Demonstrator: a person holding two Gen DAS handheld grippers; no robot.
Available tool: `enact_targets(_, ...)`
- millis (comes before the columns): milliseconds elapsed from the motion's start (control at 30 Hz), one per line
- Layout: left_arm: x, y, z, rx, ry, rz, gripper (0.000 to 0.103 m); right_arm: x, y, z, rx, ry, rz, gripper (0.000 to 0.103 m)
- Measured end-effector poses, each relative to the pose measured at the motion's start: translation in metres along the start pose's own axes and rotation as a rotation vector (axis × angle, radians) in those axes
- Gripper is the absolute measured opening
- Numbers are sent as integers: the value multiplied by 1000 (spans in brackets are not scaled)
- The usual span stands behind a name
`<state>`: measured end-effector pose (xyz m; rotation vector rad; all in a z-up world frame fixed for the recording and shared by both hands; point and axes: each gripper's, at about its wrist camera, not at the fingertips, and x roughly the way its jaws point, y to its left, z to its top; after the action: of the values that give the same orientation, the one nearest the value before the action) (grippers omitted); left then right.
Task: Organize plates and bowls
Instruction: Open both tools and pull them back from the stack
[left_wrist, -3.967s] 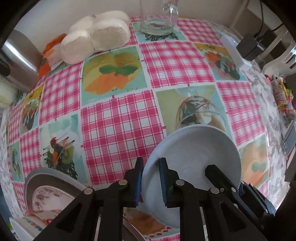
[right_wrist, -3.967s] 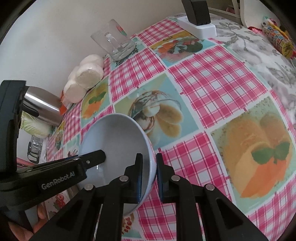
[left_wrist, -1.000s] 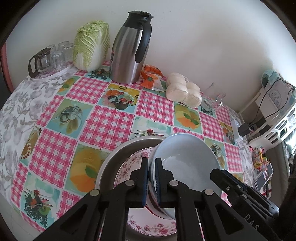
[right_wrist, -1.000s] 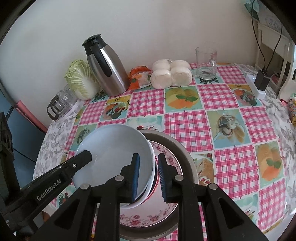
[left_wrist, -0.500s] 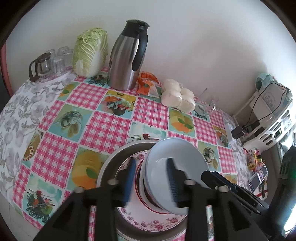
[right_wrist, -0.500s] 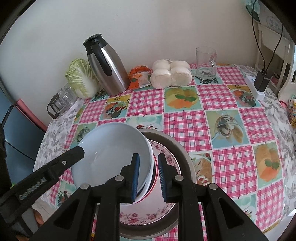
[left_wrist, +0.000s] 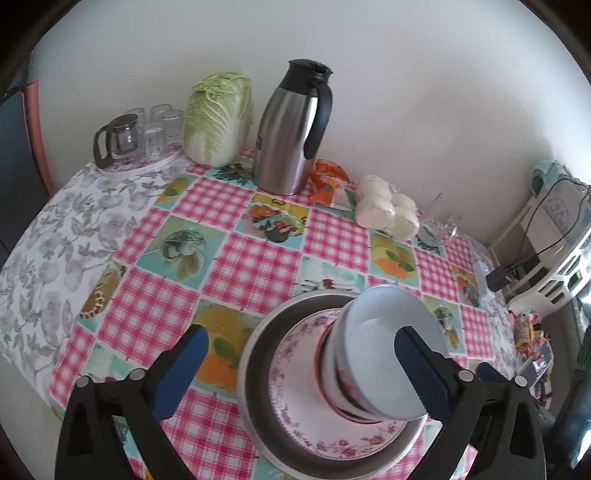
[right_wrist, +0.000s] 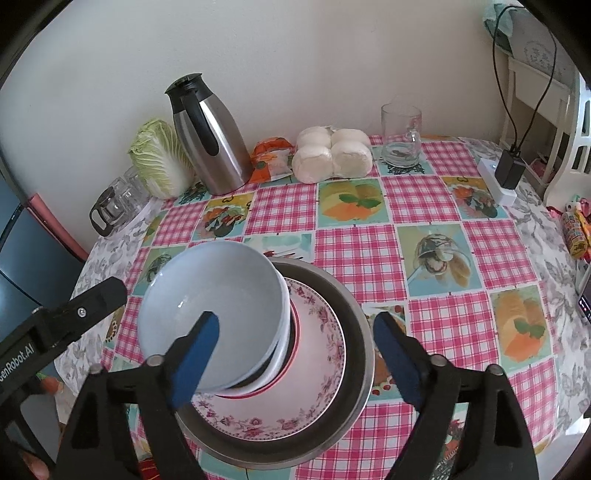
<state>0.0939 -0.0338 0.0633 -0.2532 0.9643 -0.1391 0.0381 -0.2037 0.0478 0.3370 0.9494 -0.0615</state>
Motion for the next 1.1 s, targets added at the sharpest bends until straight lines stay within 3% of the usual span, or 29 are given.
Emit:
enact_targets(100,2,3,-4,6,7,17,103,-2,-3,-4,4,-4,-4,88)
enact_targets(200,1,3,-9,21,6,39,103,-6,-7,-9,6,-23,-17,100)
enact_targets(367,-4,3,-20,46,-15,87,103,-15,-14,-15,26,-46,-21,101)
enact_targets(667,-14,8,-46,72,-12,105,103,-28,-17,-36,20,-52,-32,101)
enact_targets(967,-21,15,-72,89,27,115,103,-28,-22,-64,10,-23,-56,101)
enact_targets(1100,-21,16,-84,102,47,160,103,-26,-23,-75,5,-8,-67,101)
